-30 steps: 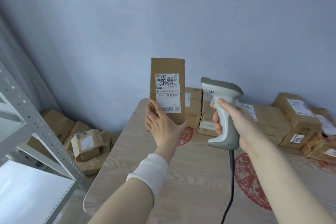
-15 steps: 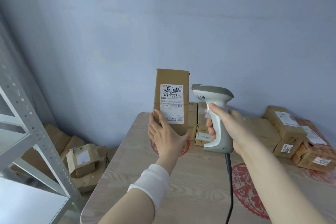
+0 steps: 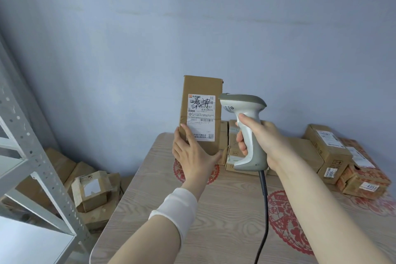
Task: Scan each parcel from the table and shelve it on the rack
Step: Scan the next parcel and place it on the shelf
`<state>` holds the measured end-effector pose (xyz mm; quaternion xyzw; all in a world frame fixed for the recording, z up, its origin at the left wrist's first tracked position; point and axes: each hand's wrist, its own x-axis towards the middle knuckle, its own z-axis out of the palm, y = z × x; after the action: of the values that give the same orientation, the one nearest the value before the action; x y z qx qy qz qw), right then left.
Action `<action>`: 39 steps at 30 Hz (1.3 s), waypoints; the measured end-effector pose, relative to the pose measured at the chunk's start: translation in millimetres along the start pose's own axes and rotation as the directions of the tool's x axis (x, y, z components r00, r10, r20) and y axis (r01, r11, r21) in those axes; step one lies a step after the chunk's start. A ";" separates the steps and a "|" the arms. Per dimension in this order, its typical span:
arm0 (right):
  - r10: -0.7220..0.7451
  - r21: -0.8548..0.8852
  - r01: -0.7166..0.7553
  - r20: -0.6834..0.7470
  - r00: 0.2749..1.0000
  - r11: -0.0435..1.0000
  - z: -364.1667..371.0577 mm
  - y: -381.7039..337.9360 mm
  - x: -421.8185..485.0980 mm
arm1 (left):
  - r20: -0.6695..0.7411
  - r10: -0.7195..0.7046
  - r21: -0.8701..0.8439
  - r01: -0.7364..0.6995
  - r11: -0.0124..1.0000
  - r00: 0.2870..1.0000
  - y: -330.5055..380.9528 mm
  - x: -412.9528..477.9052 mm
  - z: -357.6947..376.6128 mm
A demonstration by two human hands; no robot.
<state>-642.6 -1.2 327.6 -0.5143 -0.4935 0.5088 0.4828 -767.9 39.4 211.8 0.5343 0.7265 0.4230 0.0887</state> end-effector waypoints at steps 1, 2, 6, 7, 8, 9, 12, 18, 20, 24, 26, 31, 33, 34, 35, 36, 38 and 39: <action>0.000 -0.005 0.000 -0.002 1.000 1.000 0.5 -0.6 0.8 | 0.001 0.000 0.002 0.000 1.000 1.000 0.1 0.5 0.6; 0.001 -0.012 -0.001 -0.005 1.000 1.000 0.8 -1.1 1.4 | 0.001 -0.001 0.004 0.001 1.000 1.000 0.5 1.0 0.9; -0.009 -0.044 0.008 -0.022 1.000 0.999 1.8 -2.1 4.0 | -0.004 0.005 0.005 -0.005 1.000 1.000 0.5 3.6 2.0; -0.012 -0.051 0.011 -0.024 1.000 0.999 2.1 -2.2 4.2 | -0.006 0.004 0.004 -0.004 1.000 1.000 0.1 4.0 2.3; -0.013 -0.054 0.012 -0.025 1.000 0.998 2.5 -2.4 4.5 | -0.006 0.003 0.000 -0.003 1.000 1.000 -0.2 4.5 2.3; -0.012 -0.053 0.011 -0.025 1.000 0.999 2.9 -2.7 4.7 | -0.006 0.000 -0.005 0.000 1.000 1.000 -0.5 5.1 2.4; -0.011 -0.052 0.010 -0.021 1.000 0.999 3.9 -2.8 5.3 | -0.006 -0.017 -0.020 0.017 1.000 1.000 -1.0 6.8 2.0; -0.009 -0.072 0.008 -0.023 1.000 0.997 5.1 -2.3 5.5 | -0.008 -0.037 -0.034 0.037 0.999 0.999 -2.0 8.2 0.1; -0.010 -0.074 0.008 -0.025 1.000 0.997 6.2 -1.3 5.7 | -0.003 -0.035 -0.040 0.035 0.999 0.999 -2.4 7.5 -0.1; -0.017 -0.094 0.014 -0.034 0.999 0.995 7.1 0.7 7.4 | 0.001 -0.020 -0.033 0.020 0.999 1.000 -2.6 6.1 -0.8; -0.020 -0.104 0.017 -0.035 0.999 0.994 7.7 0.0 7.6 | 0.000 -0.014 -0.027 0.014 1.000 1.000 -2.4 5.7 -1.4; -0.032 -0.118 0.027 -0.040 0.999 0.993 9.2 -3.2 6.0 | -0.002 -0.011 -0.029 0.011 1.000 1.000 -2.7 4.5 -2.7; -0.037 -0.119 0.032 -0.037 0.999 0.992 10.4 -4.4 4.9 | 0.002 -0.011 -0.028 0.011 1.000 1.000 -2.7 4.0 -3.4; -0.039 -0.115 0.034 -0.035 0.999 0.993 11.0 -5.0 4.4 | 0.005 -0.012 -0.026 0.012 1.000 1.000 -2.8 3.6 -3.8; -0.040 -0.112 0.036 -0.033 0.999 0.993 11.6 -5.5 3.9 | 0.005 -0.013 -0.026 0.013 1.000 1.000 -3.0 3.4 -3.8; -0.041 -0.111 0.037 -0.031 0.999 0.993 12.0 -6.0 3.7 | 0.002 -0.013 -0.028 0.013 1.000 1.000 -3.3 3.1 -3.8; -0.038 -0.116 0.035 -0.028 0.999 0.993 12.4 -6.1 3.2 | -0.006 -0.010 -0.035 0.009 0.999 1.000 -3.7 3.0 -3.9; -0.036 -0.120 0.033 -0.028 0.999 0.992 12.4 -5.7 3.1 | -0.007 -0.009 -0.035 0.009 0.999 1.000 -3.8 3.1 -3.9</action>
<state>-655.1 2.1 332.9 -0.5412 -0.5247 0.4621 0.4672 -774.1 39.7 212.5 0.5277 0.7217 0.4373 0.0974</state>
